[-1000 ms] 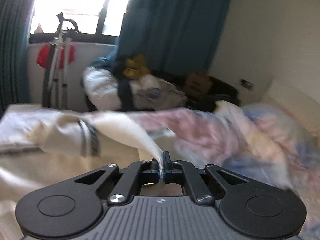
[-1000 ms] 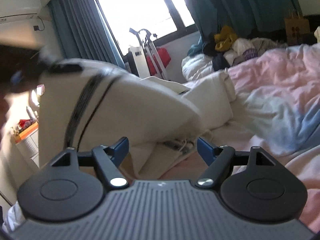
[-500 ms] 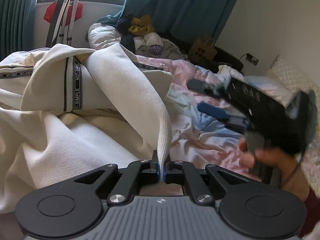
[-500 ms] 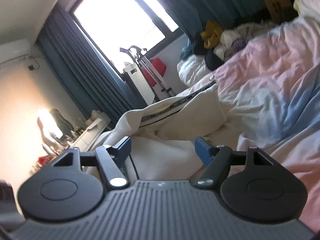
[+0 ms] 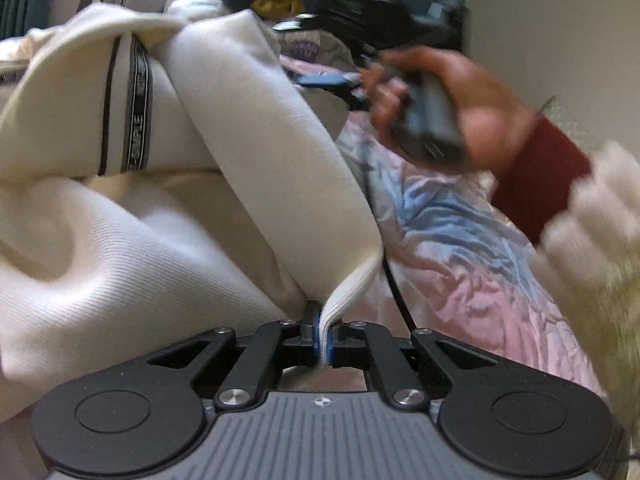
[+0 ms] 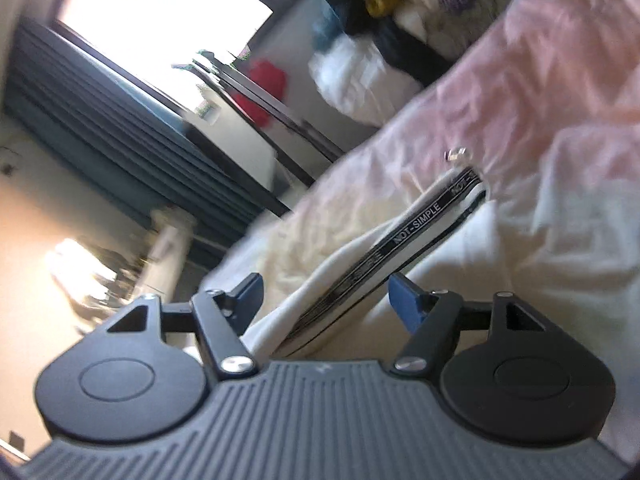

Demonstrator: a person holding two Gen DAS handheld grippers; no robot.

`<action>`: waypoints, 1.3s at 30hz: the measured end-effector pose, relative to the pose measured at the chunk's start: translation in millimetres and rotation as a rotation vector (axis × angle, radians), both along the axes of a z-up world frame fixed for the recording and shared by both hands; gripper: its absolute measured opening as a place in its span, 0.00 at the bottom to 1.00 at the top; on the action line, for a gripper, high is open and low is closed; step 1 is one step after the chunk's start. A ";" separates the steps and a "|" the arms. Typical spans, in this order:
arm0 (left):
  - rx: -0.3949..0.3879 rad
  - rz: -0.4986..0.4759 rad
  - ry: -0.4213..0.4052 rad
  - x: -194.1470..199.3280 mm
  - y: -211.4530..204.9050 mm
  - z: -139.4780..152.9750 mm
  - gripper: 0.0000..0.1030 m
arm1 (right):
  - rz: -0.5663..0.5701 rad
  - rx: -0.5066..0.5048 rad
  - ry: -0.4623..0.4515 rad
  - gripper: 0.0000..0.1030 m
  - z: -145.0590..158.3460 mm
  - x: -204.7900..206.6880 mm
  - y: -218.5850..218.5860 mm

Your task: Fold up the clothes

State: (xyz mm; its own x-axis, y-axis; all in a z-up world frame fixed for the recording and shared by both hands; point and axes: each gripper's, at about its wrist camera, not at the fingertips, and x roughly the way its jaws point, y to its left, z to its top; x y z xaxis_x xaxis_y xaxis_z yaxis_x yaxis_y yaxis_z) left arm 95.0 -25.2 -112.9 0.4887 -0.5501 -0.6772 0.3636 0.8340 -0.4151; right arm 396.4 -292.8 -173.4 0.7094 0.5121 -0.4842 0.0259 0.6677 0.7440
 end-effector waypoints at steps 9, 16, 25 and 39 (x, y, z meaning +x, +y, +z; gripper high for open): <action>-0.108 -0.043 0.022 20.4 21.0 -19.6 0.03 | -0.121 -0.076 -0.017 0.09 -5.9 25.8 -2.8; -0.150 -0.090 -0.079 5.4 26.3 -0.6 0.03 | -0.275 -0.013 -0.320 0.03 61.4 -31.0 -77.8; -0.277 0.040 -0.195 -18.7 57.6 32.4 0.03 | 0.035 0.100 -0.140 0.08 15.2 -69.4 -47.8; -0.297 -0.014 -0.250 -1.6 42.1 25.7 0.03 | 0.244 0.041 -0.076 0.20 8.9 -43.0 72.2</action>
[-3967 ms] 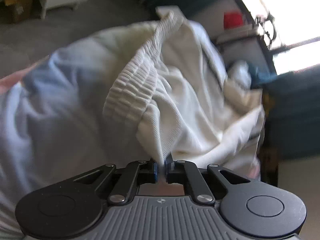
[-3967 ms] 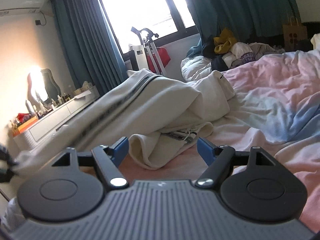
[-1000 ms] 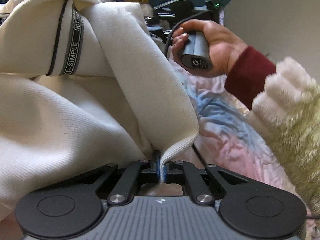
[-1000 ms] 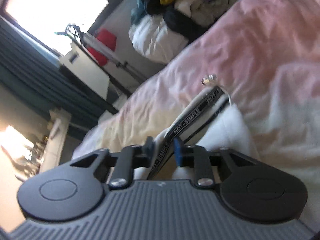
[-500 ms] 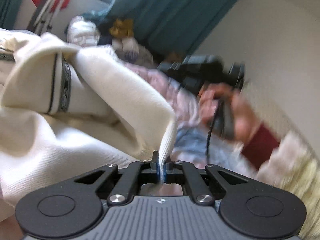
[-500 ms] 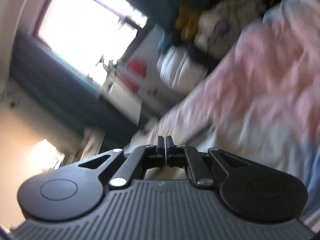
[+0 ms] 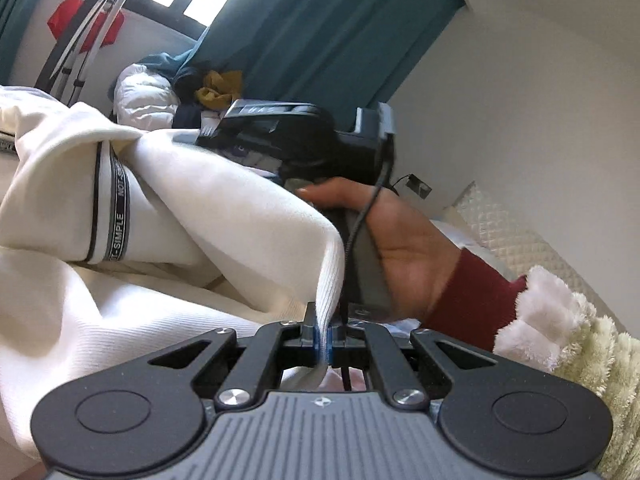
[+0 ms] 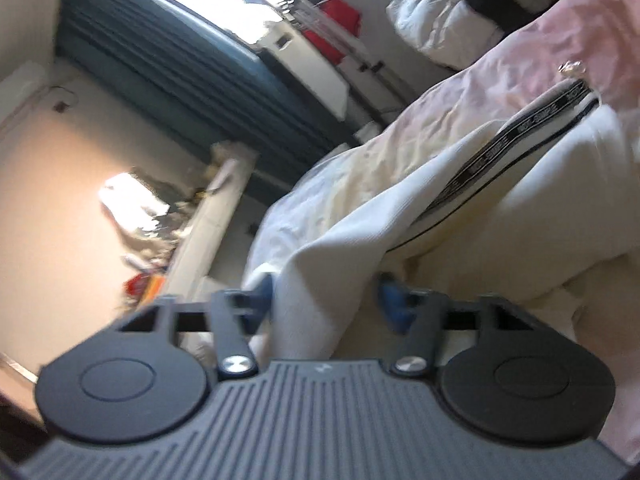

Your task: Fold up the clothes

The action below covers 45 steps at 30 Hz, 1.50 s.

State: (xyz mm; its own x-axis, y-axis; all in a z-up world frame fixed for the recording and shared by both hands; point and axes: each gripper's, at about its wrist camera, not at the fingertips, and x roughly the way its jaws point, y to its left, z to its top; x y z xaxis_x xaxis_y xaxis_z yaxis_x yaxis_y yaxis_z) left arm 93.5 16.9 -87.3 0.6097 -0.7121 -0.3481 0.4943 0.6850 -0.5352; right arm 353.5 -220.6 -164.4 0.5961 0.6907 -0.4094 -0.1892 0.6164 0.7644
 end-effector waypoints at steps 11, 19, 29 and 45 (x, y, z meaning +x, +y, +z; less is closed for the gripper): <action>0.022 -0.035 0.004 -10.9 -6.5 -3.9 0.03 | -0.279 -0.060 -0.338 0.08 65.6 -83.2 -65.3; 0.111 0.000 0.053 -22.2 -14.7 -3.5 0.04 | -0.435 0.085 -0.188 0.08 21.2 -184.0 -171.1; 0.265 0.074 0.226 -23.1 -11.5 -19.4 0.10 | -0.229 0.118 0.013 0.08 -51.9 -206.2 -121.5; 0.217 0.224 0.327 -19.9 2.4 -18.1 0.16 | -0.494 0.239 0.154 0.57 -65.0 -199.5 -229.2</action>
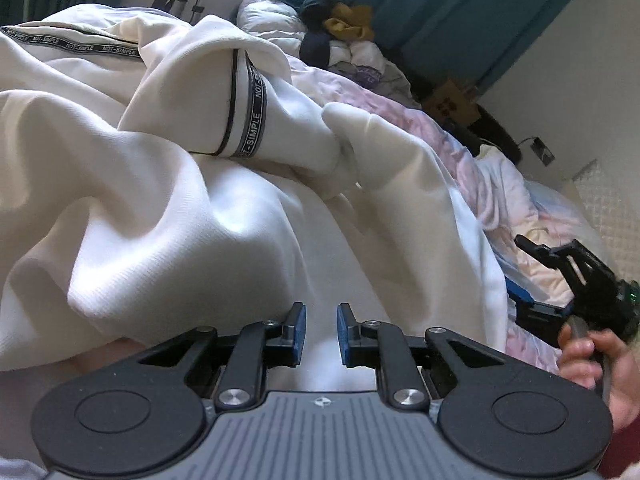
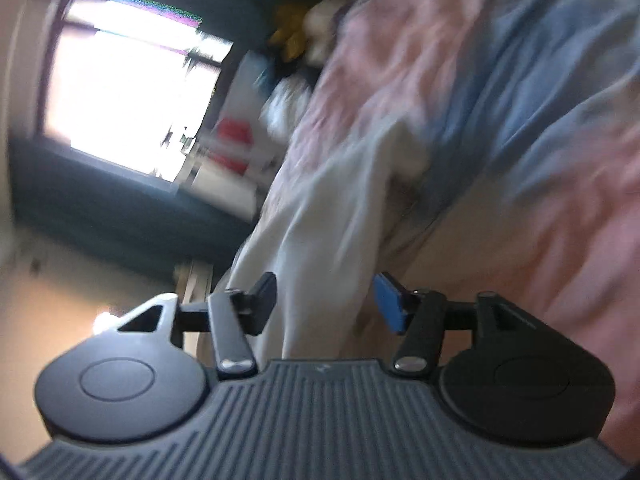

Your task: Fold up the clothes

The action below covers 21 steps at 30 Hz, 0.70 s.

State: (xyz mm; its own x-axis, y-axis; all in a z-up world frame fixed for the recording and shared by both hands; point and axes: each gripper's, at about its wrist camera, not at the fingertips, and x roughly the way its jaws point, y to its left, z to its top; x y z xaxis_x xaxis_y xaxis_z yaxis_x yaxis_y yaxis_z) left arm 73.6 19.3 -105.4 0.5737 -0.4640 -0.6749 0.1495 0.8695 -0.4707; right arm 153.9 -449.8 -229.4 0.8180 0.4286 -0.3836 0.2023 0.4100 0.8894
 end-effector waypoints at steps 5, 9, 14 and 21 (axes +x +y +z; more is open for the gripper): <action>-0.031 0.009 0.012 5.7 3.0 -5.8 0.16 | -0.022 0.151 0.091 0.57 -34.8 57.8 -21.0; -0.056 0.014 0.027 9.7 5.6 -10.7 0.16 | 0.016 0.201 0.127 0.58 -59.8 91.7 -12.8; -0.059 0.016 0.030 17.2 7.6 -14.7 0.16 | 0.124 0.156 0.060 0.58 -68.4 128.4 13.6; -0.081 0.021 0.031 20.7 5.0 -15.2 0.16 | 0.097 0.145 -0.017 0.21 -63.7 137.0 13.7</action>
State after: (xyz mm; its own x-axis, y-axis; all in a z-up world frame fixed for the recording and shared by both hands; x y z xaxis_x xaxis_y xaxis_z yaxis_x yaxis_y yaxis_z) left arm 94.3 24.3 -120.6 0.5634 -0.5057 -0.6533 0.1162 0.8314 -0.5434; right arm 290.9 -436.1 -293.1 0.7758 0.5560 -0.2982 0.1521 0.2939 0.9437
